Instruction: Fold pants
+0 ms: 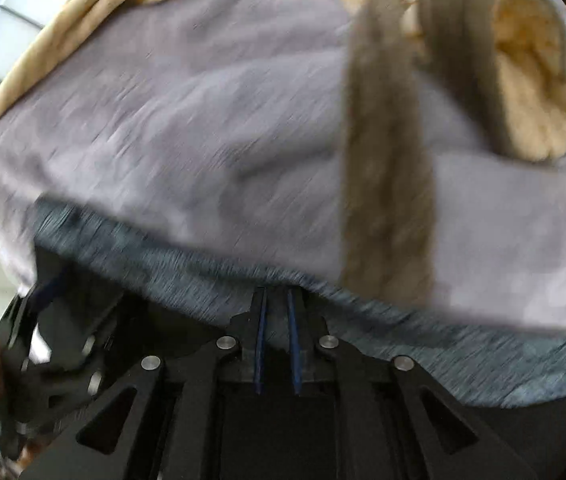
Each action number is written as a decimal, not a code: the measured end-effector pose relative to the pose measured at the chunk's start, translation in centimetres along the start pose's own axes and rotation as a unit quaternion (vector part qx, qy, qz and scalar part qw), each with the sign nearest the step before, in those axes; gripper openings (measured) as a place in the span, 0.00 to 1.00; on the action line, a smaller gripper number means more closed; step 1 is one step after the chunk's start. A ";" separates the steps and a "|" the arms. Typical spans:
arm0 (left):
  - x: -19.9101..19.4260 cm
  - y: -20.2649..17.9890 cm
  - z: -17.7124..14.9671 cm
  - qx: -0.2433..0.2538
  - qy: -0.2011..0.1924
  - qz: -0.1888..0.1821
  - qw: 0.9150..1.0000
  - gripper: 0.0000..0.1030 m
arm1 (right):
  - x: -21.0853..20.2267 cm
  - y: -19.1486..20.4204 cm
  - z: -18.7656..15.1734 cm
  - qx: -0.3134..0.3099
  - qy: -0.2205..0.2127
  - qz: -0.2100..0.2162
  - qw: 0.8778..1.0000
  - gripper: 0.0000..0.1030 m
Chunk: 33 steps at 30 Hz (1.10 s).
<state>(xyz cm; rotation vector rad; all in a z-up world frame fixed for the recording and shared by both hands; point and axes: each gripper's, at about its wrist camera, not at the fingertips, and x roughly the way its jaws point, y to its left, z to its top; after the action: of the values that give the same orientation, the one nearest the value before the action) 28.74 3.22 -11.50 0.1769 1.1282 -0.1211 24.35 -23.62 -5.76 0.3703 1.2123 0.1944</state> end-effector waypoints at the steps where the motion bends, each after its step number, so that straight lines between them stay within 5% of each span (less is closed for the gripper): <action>1: -1.0 0.8 -0.9 -0.004 0.002 0.000 1.000 0.96 | -0.4 -0.2 0.3 0.001 -0.004 -0.011 1.000 0.14; 3: -1.9 1.4 -1.6 -0.013 0.004 -0.005 1.000 0.96 | -2.0 -1.0 0.0 0.009 -0.003 -0.001 1.000 0.15; 7: -3.7 2.1 -4.1 -0.024 0.012 -0.001 1.000 0.96 | -4.9 -2.9 -2.8 0.032 -0.002 0.030 0.999 0.50; 16: -6.5 0.8 -10.1 -0.015 0.051 0.007 0.999 0.96 | -9.3 -6.4 -13.4 0.064 0.027 0.033 0.997 0.50; 22: -7.0 -5.4 -10.1 0.024 0.056 -0.027 0.998 0.96 | -9.9 -6.9 -18.7 0.083 0.030 0.041 0.995 0.50; 27: -5.2 -11.0 -10.0 0.076 0.058 -0.037 0.995 0.96 | -10.0 -8.6 -20.3 0.132 0.039 0.093 0.986 0.50; 33: -1.5 -11.3 -7.2 0.053 0.096 -0.046 0.993 0.99 | -7.6 -8.0 -21.1 0.117 0.042 0.180 0.976 0.50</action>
<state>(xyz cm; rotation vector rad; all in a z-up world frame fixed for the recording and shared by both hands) 19.60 -6.41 -14.03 0.2345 1.3238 -0.2505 1.57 -29.93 -8.52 0.7970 1.2482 0.3845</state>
